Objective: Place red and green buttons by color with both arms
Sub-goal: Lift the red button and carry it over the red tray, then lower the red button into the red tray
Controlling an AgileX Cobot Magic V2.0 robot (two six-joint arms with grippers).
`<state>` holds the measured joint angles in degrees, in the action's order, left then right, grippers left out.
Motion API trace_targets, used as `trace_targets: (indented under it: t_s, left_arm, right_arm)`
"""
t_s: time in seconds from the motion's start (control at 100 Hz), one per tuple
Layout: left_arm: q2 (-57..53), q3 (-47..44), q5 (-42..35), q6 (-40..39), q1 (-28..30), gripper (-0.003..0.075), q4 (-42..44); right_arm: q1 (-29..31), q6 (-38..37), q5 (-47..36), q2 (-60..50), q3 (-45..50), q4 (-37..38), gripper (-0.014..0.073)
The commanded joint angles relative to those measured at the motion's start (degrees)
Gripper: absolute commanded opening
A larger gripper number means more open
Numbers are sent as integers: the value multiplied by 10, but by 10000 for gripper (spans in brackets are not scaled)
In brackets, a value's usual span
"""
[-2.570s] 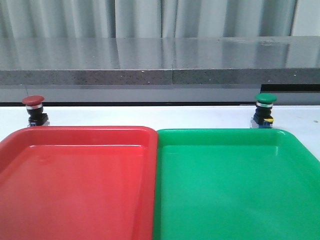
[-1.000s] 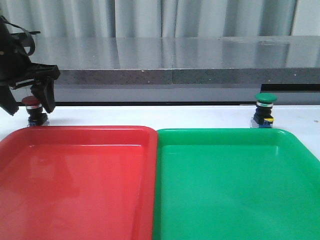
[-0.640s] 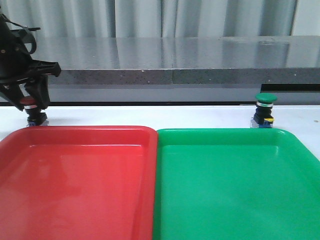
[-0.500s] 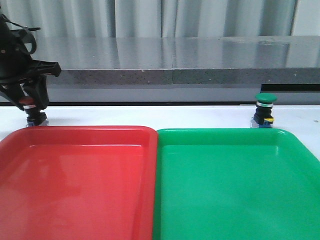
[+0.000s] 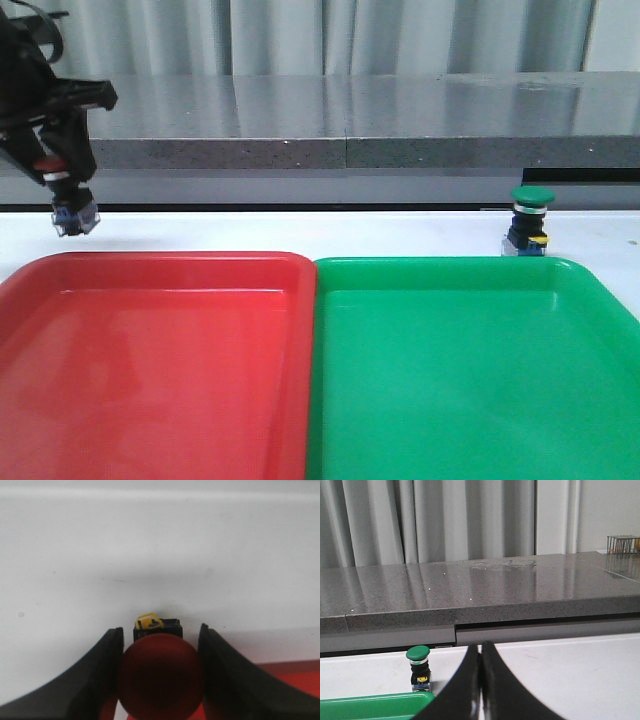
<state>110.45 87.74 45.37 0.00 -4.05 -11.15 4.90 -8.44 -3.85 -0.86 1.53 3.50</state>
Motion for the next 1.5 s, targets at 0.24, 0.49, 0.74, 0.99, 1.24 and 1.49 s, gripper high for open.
trace_targets:
  t_s: [0.24,0.49,0.74,0.99,1.24,1.49]
  left_arm:
    - [-120,-20,-23,-83,-57,93,-1]
    - [-190,-137,-72,-174,-144,93,78]
    - [-218,-226,-80,-251,-216,93,112]
    - [-216,-281,-126,-282,-259,93,112]
    - [-181,-285,-83,-282,-260,93,122]
    - [-154,-285,-77,-282,-261,99,121]
  right_arm:
    - [3,2,-43,-10,-10,1,-64]
    - [3,2,-43,-10,-10,1,-64]
    - [3,2,-43,-10,-10,1,-64]
    - [3,2,-43,-10,-10,1,-64]
    - [3,2,-43,-10,-10,1,-64]
    - [3,2,-43,-10,-10,1,-64]
